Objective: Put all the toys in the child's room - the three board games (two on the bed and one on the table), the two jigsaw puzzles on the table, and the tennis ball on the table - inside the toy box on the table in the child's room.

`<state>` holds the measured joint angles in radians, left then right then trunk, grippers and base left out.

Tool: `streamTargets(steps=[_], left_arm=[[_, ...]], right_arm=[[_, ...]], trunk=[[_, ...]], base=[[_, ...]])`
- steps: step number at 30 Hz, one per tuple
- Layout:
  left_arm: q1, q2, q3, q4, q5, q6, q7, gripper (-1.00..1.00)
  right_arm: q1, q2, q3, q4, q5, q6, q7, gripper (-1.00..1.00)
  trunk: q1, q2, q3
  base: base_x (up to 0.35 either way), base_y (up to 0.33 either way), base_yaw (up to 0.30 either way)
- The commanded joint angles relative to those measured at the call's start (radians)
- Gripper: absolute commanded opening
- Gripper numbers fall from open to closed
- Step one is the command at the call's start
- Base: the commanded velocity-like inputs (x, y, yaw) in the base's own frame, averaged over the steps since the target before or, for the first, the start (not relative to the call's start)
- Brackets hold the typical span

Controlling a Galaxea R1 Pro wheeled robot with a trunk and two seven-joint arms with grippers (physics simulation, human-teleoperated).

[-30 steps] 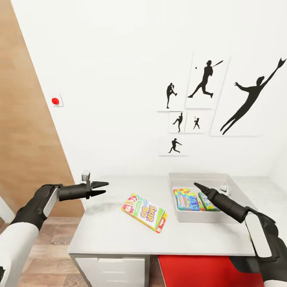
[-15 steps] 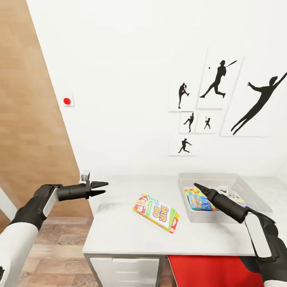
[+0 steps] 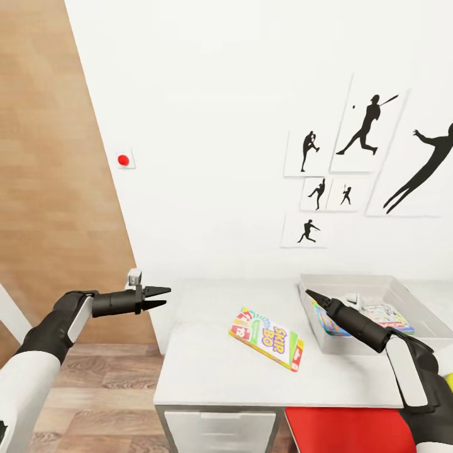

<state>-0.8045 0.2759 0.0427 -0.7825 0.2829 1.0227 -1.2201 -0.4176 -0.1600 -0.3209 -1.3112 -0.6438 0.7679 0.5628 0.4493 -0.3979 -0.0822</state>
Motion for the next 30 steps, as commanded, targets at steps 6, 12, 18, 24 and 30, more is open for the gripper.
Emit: streamTargets(steps=[6, 12, 18, 24, 30], left_arm=[[-0.001, 0.000, 0.000, 0.000, 0.001, 0.006, -0.001, 1.00], [-0.001, 0.000, 0.000, 0.000, 0.001, 0.006, -0.001, 1.00], [-0.001, 0.000, 0.000, 0.000, 0.001, 0.005, -0.001, 1.00], [-0.001, 0.000, 0.000, 0.000, 0.001, 0.005, -0.001, 1.00], [-0.001, 0.001, 0.001, 0.001, -0.001, 0.005, -0.001, 1.00]], right_arm=[[-0.001, 0.007, 0.006, -0.003, 0.003, 0.009, -0.016, 1.00], [-0.002, 0.014, 0.011, -0.006, 0.018, 0.016, -0.121, 1.00], [-0.001, 0.017, 0.085, -0.024, 0.026, 0.084, -0.302, 1.00], [-0.013, 0.088, 0.188, -0.055, 0.021, 0.130, -0.512, 1.00], [-0.137, 0.227, 0.219, 0.002, 0.024, 0.146, -0.776, 1.00]], trunk=[[0.001, -0.002, -0.002], [0.001, -0.002, -0.002], [0.001, -0.002, -0.002], [0.001, -0.002, -0.002], [0.001, -0.002, -0.002]], base=[[0.040, 0.059, 0.000], [0.008, 0.012, 0.000], [0.002, 0.008, 0.000], [0.000, 0.130, 0.000], [0.000, 0.075, 0.000]])
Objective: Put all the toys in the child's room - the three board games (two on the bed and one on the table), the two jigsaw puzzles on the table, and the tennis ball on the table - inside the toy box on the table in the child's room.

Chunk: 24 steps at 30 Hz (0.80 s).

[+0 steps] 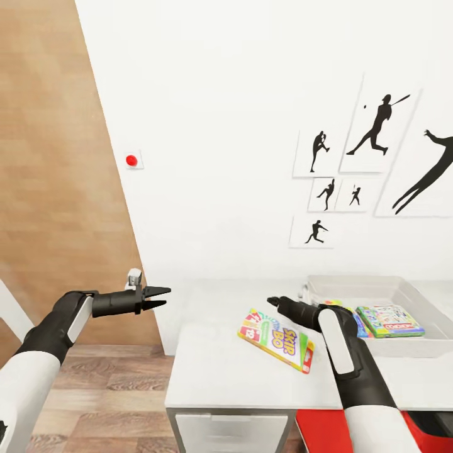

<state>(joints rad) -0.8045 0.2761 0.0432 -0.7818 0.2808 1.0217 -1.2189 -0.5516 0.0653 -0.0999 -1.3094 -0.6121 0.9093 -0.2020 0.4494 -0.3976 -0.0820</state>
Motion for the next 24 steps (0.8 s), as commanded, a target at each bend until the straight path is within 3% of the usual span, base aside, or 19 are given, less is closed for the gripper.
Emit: streamTargets(steps=[1, 3, 9, 17, 24], left_arm=[[-0.001, 0.001, 0.000, 0.000, 0.000, 0.006, -0.002, 1.00], [-0.001, 0.004, 0.001, 0.001, 0.000, 0.006, -0.002, 1.00], [-0.001, 0.017, 0.000, 0.001, 0.002, 0.006, -0.002, 1.00], [-0.001, 0.028, 0.000, 0.001, 0.003, 0.006, -0.003, 1.00], [-0.001, 0.031, 0.000, 0.003, 0.002, 0.006, -0.002, 1.00]], right_arm=[[-0.021, 0.013, 0.000, 0.017, -0.009, 0.005, -0.043, 1.00], [-0.076, 0.039, 0.002, 0.073, -0.011, 0.004, -0.123, 1.00], [-0.184, 0.072, 0.004, 0.219, -0.007, -0.021, -0.204, 1.00], [-0.266, 0.069, 0.006, 0.413, -0.001, -0.138, -0.226, 1.00], [-0.285, 0.062, 0.006, 0.476, 0.003, -0.176, -0.229, 1.00]], trunk=[[0.001, -0.002, -0.002], [0.001, -0.002, -0.002], [0.001, -0.002, -0.002], [0.001, -0.002, -0.002], [0.001, -0.002, -0.002]], base=[[0.000, 0.023, 0.000], [0.000, 0.033, 0.000], [0.000, 0.076, 0.000], [0.000, 0.028, 0.000], [0.000, 0.145, 0.000]])
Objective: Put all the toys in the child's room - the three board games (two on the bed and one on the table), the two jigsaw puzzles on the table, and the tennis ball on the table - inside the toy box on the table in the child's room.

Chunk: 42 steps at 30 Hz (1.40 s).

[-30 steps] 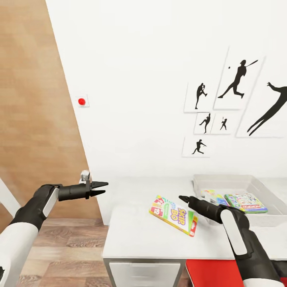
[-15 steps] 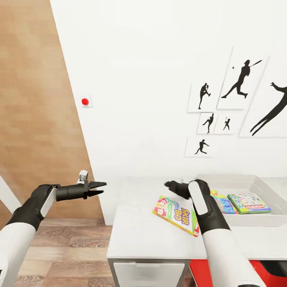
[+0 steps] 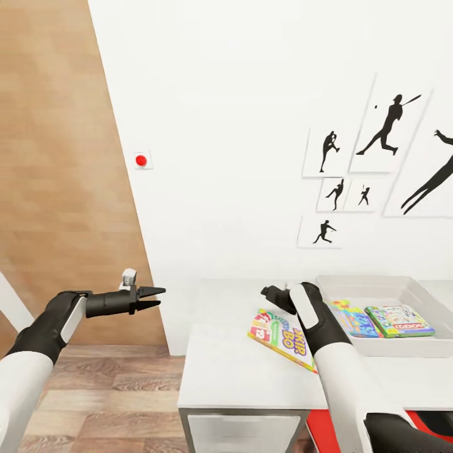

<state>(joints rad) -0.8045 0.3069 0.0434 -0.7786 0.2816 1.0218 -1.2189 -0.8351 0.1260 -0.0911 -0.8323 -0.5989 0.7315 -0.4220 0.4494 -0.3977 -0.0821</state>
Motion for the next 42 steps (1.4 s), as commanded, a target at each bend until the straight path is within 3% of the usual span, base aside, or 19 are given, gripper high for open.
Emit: streamTargets(steps=[1, 8, 22, 42], left_arm=[[-0.001, 0.000, 0.000, 0.000, 0.001, 0.006, -0.002, 1.00], [-0.001, 0.002, 0.000, 0.001, 0.001, 0.006, -0.003, 1.00], [-0.001, 0.003, 0.001, 0.001, 0.000, 0.006, -0.002, 1.00], [-0.001, 0.015, 0.001, 0.002, 0.002, 0.006, -0.003, 1.00]], right_arm=[[-0.002, 0.001, -0.003, 0.001, -0.010, 0.000, -0.010, 1.00], [-0.004, -0.003, -0.002, 0.010, -0.009, -0.007, -0.012, 1.00], [-0.004, -0.044, -0.004, 0.016, -0.010, -0.025, -0.012, 1.00], [-0.004, -0.052, -0.004, 0.016, -0.010, -0.027, -0.012, 1.00]], trunk=[[0.001, -0.002, -0.002], [0.001, -0.002, -0.002], [0.001, -0.002, -0.016], [0.001, -0.002, -0.048]], base=[[0.000, 0.076, 0.000], [0.000, 0.027, 0.000], [0.010, 0.002, 0.000], [0.103, 0.045, 0.000]])
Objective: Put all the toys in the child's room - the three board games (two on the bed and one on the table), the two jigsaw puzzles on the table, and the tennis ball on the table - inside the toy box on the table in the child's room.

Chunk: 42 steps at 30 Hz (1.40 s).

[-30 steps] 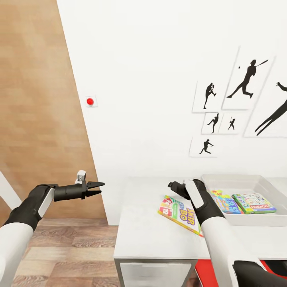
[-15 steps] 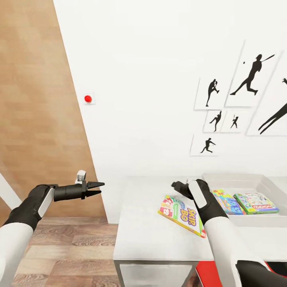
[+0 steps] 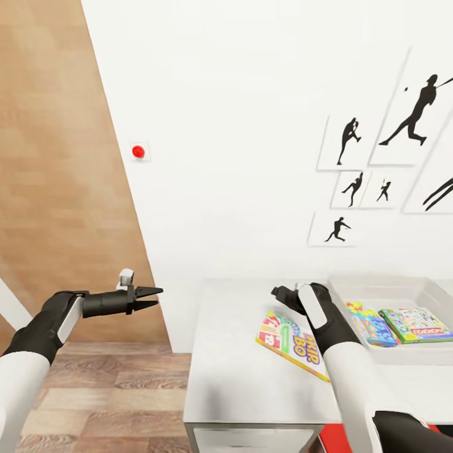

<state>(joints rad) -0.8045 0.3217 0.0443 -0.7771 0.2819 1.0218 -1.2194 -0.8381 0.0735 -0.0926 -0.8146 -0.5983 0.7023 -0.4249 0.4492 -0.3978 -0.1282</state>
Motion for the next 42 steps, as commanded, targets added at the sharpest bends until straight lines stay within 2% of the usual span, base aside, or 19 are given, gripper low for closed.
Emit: streamTargets(steps=[1, 19, 30, 42], left_arm=[[-0.001, 0.001, 0.000, 0.000, 0.001, 0.006, -0.002, 1.00], [-0.001, 0.002, 0.000, 0.001, 0.002, 0.005, -0.003, 1.00], [-0.001, 0.003, 0.000, 0.001, 0.002, 0.005, -0.003, 1.00], [-0.001, 0.003, 0.000, 0.001, 0.002, 0.005, -0.003, 1.00]], right_arm=[[-0.001, 0.000, -0.003, -0.001, -0.011, 0.002, -0.009, 1.00], [-0.001, -0.006, -0.004, 0.000, -0.013, -0.003, -0.008, 1.00], [0.000, -0.047, -0.006, 0.045, -0.013, -0.021, -0.008, 1.00], [0.000, -0.053, -0.006, 0.054, -0.013, -0.035, -0.008, 1.00]], trunk=[[0.001, -0.002, -0.004], [0.001, -0.002, -0.033], [0.001, -0.002, -0.051], [0.001, -0.002, -0.070]], base=[[0.152, 0.117, 0.000], [0.046, 0.033, 0.000], [0.000, 0.000, 0.000], [0.000, 0.000, 0.000]])
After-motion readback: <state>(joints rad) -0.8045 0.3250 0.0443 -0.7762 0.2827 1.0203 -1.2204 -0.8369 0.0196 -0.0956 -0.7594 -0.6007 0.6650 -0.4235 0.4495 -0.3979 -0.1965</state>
